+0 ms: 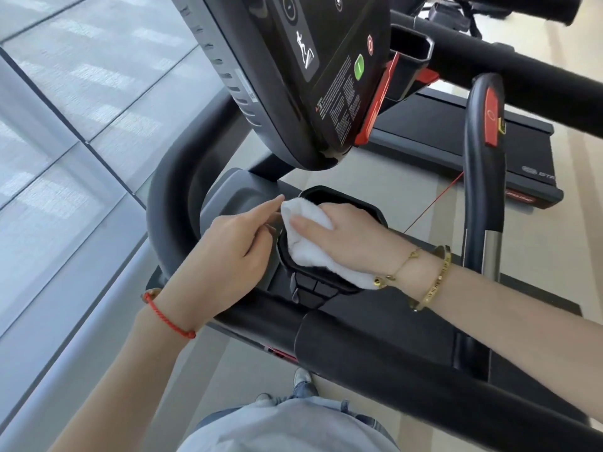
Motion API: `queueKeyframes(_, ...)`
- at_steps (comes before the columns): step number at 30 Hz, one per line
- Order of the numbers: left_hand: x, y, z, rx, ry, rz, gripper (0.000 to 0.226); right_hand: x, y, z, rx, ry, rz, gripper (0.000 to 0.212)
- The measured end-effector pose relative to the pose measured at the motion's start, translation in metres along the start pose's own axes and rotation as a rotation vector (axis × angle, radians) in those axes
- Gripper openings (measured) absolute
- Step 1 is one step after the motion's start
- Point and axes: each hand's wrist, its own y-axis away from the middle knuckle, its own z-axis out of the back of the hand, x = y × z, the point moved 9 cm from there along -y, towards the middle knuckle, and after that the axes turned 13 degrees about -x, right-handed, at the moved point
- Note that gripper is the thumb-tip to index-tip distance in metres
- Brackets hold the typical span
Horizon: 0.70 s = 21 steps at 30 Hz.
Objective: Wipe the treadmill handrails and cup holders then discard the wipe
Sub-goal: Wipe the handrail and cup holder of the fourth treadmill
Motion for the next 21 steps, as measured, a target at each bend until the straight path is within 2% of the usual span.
queueKeyframes(3, 0.003, 0.004, 0.002, 0.005, -0.013, 0.014, 0.056, 0.004, 0.009, -0.013, -0.006, -0.069, -0.043, 0.044)
queueKeyframes(6, -0.003, 0.006, -0.001, 0.052, -0.036, -0.038, 0.056, 0.001, 0.030, -0.009, -0.067, -0.014, -0.005, 0.036)
queueKeyframes(9, -0.004, 0.005, 0.000, 0.040, -0.050, -0.060, 0.054, 0.003, 0.045, -0.002, -0.149, 0.043, 0.016, 0.037)
queueKeyframes(17, -0.006, 0.008, 0.004, -0.009, -0.111, -0.103, 0.051, -0.003, 0.000, 0.010, -0.286, 0.032, -0.105, 0.046)
queueKeyframes(21, -0.008, 0.008, 0.003, -0.004, -0.117, -0.135, 0.046, -0.001, 0.015, -0.007, -0.178, 0.020, -0.067, 0.038)
